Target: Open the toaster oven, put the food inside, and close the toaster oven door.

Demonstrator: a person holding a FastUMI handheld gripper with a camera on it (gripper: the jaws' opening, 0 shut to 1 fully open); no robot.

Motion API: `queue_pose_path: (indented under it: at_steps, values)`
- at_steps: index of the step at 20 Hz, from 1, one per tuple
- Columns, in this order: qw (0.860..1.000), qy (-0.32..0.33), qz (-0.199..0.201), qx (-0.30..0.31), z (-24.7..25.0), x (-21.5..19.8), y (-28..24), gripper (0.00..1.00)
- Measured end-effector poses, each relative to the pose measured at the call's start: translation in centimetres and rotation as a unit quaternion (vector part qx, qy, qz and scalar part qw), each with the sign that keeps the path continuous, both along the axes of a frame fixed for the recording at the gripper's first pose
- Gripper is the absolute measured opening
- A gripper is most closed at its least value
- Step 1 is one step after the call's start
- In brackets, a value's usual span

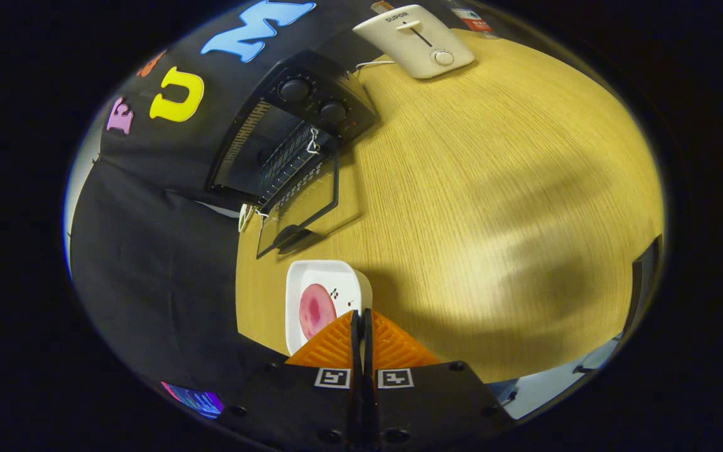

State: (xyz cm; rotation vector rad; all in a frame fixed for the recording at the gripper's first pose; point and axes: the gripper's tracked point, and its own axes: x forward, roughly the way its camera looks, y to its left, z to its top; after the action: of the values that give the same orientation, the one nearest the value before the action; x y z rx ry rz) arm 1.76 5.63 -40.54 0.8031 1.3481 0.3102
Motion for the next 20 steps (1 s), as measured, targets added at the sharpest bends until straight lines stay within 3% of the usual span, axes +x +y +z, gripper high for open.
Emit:
queue_pose_path:
  at_steps: [11,20]
  values:
    - [0.990,-0.045,-0.133,0.009,4.7,2.6,8.5,0.02]
    - [0.971,-0.053,-0.234,-0.017,3.4,7.8,12.8,0.02]
